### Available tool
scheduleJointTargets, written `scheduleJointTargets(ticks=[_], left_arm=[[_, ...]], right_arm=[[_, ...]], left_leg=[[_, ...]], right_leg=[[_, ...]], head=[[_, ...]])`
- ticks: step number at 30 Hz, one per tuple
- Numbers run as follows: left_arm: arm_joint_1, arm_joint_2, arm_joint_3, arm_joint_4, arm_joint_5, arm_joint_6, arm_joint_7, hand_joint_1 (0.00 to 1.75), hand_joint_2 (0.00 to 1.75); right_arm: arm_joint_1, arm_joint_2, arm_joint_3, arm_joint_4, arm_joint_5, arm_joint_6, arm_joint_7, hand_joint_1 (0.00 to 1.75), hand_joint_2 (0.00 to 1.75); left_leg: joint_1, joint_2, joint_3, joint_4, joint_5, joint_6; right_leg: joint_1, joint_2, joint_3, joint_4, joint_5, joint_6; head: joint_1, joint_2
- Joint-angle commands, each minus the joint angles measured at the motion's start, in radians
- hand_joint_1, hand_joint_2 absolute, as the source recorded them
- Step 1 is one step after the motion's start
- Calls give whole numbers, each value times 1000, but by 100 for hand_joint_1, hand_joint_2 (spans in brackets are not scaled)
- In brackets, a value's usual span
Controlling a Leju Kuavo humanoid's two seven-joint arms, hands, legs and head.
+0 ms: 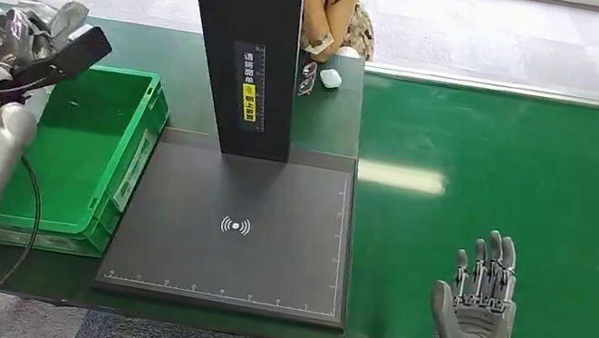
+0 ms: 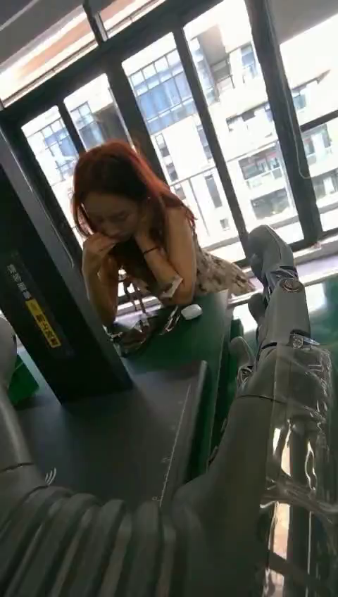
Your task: Moved the parcel from conveyor to table for the left to box.
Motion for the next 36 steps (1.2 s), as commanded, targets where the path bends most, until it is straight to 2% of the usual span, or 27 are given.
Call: scheduleJointTargets(ticks=[1,9,10,13,15,16,17,19,21,22,24,25,27,31,33,36], left_arm=[[-96,30,-124,385,33,-133,-9,175,175],[-56,44,-106,349,153,-282,-106,175,175],[-48,49,-111,326,167,-292,-109,0,175],[-15,51,-115,233,267,-294,-141,0,175],[85,50,-107,20,423,-267,-193,0,175],[125,55,-118,-69,464,-278,-165,0,175],[208,46,-105,-231,557,-232,-190,0,175],[261,57,-128,-337,586,-228,-133,0,175],[403,13,-91,-552,703,-118,-211,0,175],[453,16,-104,-619,709,-100,-195,0,175],[609,-47,-85,-805,754,-6,-268,0,175],[666,-53,-91,-865,741,27,-272,0,175],[794,-109,-84,-990,798,93,-370,0,175],[953,-153,-94,-1127,869,170,-479,0,175],[1051,-208,-104,-1196,923,204,-550,0,175],[1168,-254,-158,-1228,949,211,-538,0,175]], right_arm=[[-34,40,-53,66,13,12,23,0,175],[-48,29,-50,117,10,58,33,0,175],[-50,28,-51,126,7,65,30,0,175],[-62,28,-49,146,3,82,31,0,175],[-72,29,-48,159,5,93,34,0,175],[-73,31,-49,163,7,91,33,0,175],[-73,28,-46,166,7,93,31,0,175],[-78,27,-44,174,7,92,30,0,175],[-68,33,-41,172,10,88,23,0,175],[-65,35,-36,173,13,87,20,0,175],[-52,50,-36,159,24,74,5,0,175],[-52,51,-33,156,26,72,4,0,175],[-25,55,-40,129,48,36,-10,0,175],[9,48,-50,110,69,17,-26,0,175],[22,45,-48,109,99,15,-36,0,175],[26,39,-32,123,146,28,-34,0,175]], left_leg=[[0,0,2,-2,0,0],[1,0,2,-3,0,0],[1,1,0,-1,0,0],[1,0,3,-4,1,1],[1,0,1,-3,1,0],[0,-1,0,-2,0,0],[0,1,1,-3,1,0],[0,0,2,-3,0,1],[0,0,2,-3,0,1],[-1,0,2,-3,0,1],[-1,0,3,-5,0,1],[-1,1,5,-5,-1,1],[-1,2,5,-5,-2,2],[-1,2,3,-3,-5,2],[-1,3,4,-3,-6,2],[-1,4,2,-2,-8,3]], right_leg=[[0,0,2,-1,0,0],[0,1,2,-3,1,1],[0,1,0,-1,1,0],[1,1,4,-4,2,1],[1,0,2,-3,1,1],[0,0,0,-1,0,1],[0,1,1,-3,1,1],[0,0,2,-3,1,1],[0,0,2,-3,1,1],[-1,1,2,-3,0,1],[-1,1,3,-4,0,2],[-1,2,4,-5,0,2],[-1,3,4,-5,-1,2],[-1,2,3,-4,-3,2],[-1,3,4,-5,-4,3],[-1,4,1,-3,-5,3]], head=[[0,0],[0,0],[0,0],[1,0],[0,0],[0,0],[0,0],[0,0],[0,0],[0,0],[0,0],[-1,0],[0,0],[0,0],[1,0],[0,0]])
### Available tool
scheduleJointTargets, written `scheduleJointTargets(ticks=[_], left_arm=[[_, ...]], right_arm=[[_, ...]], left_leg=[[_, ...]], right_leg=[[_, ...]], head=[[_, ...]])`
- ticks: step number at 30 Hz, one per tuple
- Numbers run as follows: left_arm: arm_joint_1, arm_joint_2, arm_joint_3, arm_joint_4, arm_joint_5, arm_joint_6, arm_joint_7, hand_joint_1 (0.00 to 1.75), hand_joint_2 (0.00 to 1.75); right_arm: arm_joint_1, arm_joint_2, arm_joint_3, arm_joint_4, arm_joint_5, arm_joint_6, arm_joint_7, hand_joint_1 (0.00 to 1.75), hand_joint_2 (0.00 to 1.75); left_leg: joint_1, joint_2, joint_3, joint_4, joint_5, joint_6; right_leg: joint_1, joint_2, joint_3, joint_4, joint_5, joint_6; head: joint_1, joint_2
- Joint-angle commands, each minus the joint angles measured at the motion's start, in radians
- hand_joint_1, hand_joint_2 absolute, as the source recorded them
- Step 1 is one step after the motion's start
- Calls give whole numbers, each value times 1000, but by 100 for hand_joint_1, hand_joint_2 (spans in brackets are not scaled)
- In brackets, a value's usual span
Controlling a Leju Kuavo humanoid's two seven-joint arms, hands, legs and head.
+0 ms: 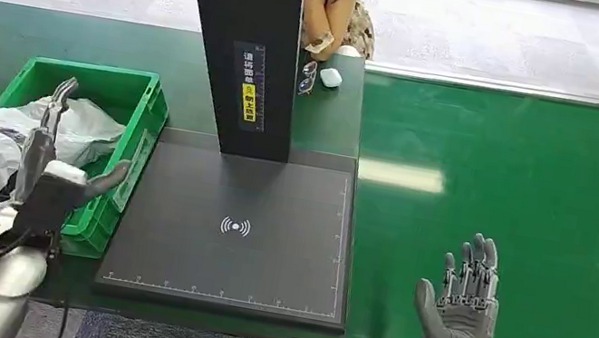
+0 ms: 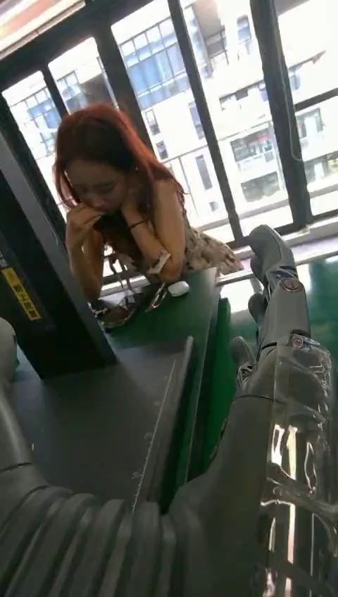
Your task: Moved the parcel from conveyor to table for the left to box.
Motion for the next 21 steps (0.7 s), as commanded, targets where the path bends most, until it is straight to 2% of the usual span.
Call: scheduleJointTargets(ticks=[1,2,6,10,16,21], left_arm=[[394,-177,-88,-309,97,60,-77,0,175],[398,-193,-111,-279,68,25,5,0,175],[378,-217,-129,-233,17,12,47,0,175],[385,-222,-123,-239,2,-19,57,0,175],[379,-203,-125,-230,-22,-21,75,0,175],[430,-193,-125,-261,4,-12,67,0,175]], right_arm=[[29,3,1,33,94,10,-12,0,175],[27,-10,26,43,133,37,-3,0,175],[18,-16,59,73,171,70,-3,0,175],[7,1,67,79,201,90,-16,0,175],[25,-22,122,95,198,83,-24,0,175],[28,-23,146,98,196,48,-7,0,175]], left_leg=[[-1,3,7,-4,-2,1],[-1,2,4,-2,-2,1],[0,-1,3,-2,-1,1],[0,-1,2,-1,-1,1],[1,-2,3,-2,-1,0],[1,-1,5,-3,-1,1]], right_leg=[[-1,3,6,-4,-1,2],[-1,2,3,-2,-1,2],[0,-1,3,-2,-2,1],[0,-1,3,-2,-1,1],[1,-3,4,-2,-2,1],[1,-1,7,-3,-1,1]], head=[[0,0],[0,0],[1,0],[0,0],[0,0],[0,0]])
